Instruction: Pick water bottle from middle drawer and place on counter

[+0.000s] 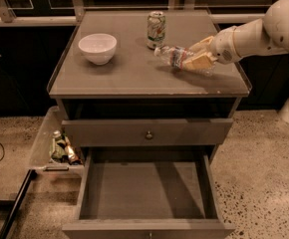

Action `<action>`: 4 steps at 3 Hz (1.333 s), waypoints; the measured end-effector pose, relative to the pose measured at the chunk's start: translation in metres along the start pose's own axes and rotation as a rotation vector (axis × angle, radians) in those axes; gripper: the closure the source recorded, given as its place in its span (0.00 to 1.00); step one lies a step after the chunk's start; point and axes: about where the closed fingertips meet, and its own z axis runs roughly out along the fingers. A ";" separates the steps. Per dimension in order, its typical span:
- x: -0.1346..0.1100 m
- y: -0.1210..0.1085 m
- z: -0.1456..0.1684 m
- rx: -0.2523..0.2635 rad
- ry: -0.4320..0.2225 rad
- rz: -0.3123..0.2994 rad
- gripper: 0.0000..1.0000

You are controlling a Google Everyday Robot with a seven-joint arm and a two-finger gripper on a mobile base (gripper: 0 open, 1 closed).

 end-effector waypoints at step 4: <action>0.008 0.007 0.012 -0.029 0.000 0.014 0.34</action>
Offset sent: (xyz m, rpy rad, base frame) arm -0.0007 0.0058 -0.0127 0.0094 0.0228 0.0140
